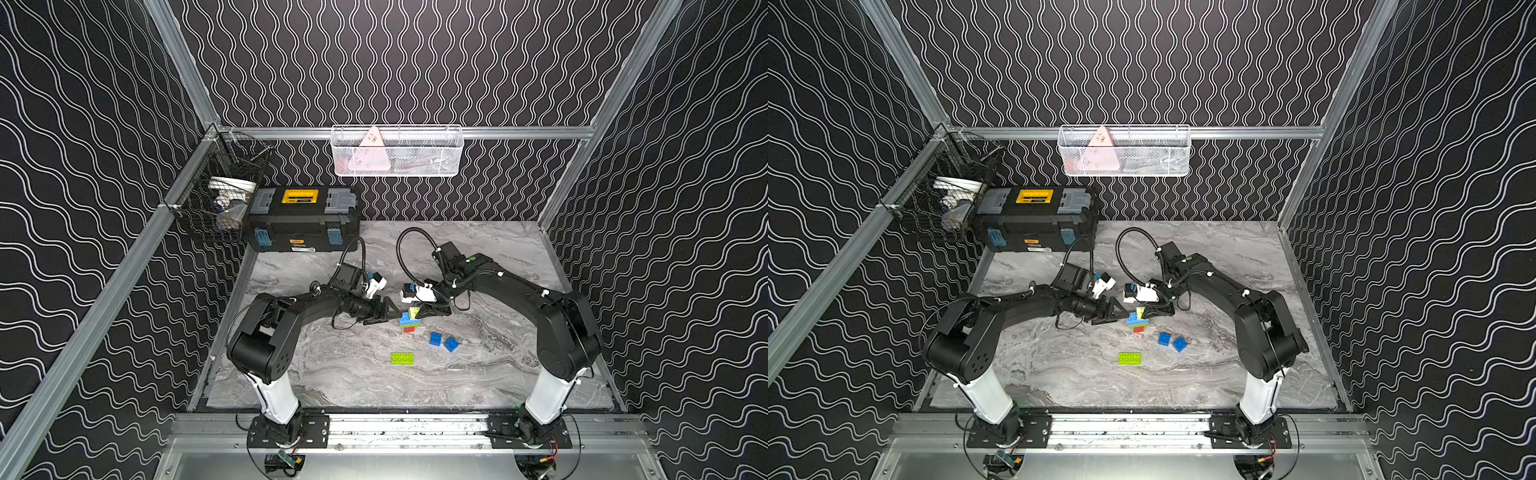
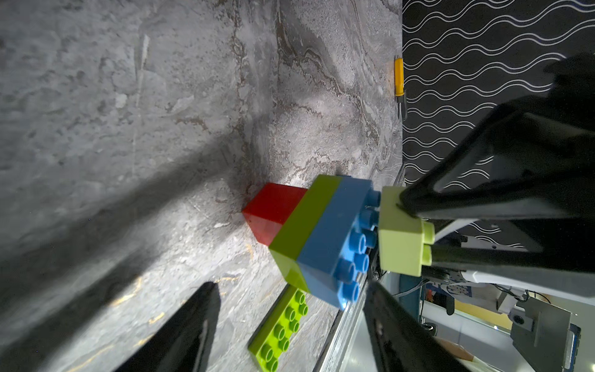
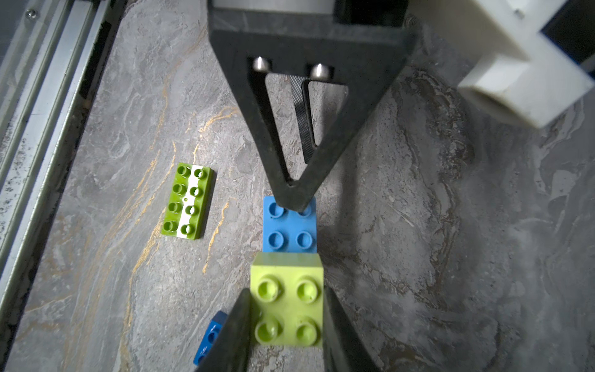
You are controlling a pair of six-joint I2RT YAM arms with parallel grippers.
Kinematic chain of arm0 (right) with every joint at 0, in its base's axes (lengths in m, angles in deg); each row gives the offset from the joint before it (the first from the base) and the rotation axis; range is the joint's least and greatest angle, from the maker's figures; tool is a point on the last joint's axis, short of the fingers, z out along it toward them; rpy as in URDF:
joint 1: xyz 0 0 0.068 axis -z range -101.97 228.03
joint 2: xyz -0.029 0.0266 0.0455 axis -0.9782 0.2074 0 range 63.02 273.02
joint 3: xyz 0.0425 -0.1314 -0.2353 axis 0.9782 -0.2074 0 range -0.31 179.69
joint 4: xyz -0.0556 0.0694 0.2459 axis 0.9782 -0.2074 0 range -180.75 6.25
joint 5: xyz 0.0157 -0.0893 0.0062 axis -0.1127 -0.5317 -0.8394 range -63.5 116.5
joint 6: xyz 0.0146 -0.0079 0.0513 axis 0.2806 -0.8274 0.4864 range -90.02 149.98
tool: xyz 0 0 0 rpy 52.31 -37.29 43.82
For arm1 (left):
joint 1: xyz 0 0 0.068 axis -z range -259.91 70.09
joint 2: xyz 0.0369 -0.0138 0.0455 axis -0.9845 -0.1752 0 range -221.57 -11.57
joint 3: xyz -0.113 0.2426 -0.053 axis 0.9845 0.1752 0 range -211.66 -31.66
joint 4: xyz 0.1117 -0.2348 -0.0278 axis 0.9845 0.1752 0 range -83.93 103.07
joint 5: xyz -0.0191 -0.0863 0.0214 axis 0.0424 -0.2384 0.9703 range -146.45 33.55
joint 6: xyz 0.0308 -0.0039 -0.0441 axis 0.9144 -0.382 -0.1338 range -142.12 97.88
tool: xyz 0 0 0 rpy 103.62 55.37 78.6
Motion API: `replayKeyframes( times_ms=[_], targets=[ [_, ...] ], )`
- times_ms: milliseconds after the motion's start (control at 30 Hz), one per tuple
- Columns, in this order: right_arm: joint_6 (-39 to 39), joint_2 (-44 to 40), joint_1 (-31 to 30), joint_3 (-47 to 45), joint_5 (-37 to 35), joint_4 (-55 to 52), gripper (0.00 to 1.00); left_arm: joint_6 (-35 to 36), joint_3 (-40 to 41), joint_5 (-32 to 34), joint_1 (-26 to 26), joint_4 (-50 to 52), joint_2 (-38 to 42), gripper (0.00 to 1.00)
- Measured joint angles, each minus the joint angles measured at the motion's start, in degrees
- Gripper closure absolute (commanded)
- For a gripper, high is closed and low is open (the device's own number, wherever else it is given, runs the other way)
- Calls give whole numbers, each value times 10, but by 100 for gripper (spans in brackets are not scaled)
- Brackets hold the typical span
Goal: Assemble a carrot with lego
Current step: Assemble the lego brick with the lego brick.
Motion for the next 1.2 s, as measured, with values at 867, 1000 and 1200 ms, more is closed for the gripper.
replayKeyframes(
  times_ms=[867, 1000, 1200],
  targets=[
    [8, 42, -55, 56, -93, -49, 79, 2, -4, -2, 3, -2, -14, 28],
    [15, 40, -65, 54, -108, -45, 80, 3, -3, -5, -17, 7, 1, 19],
    [24, 34, -69, 46, -113, -36, 80, 2, 11, -32, -50, 6, 35, 13]
  ],
)
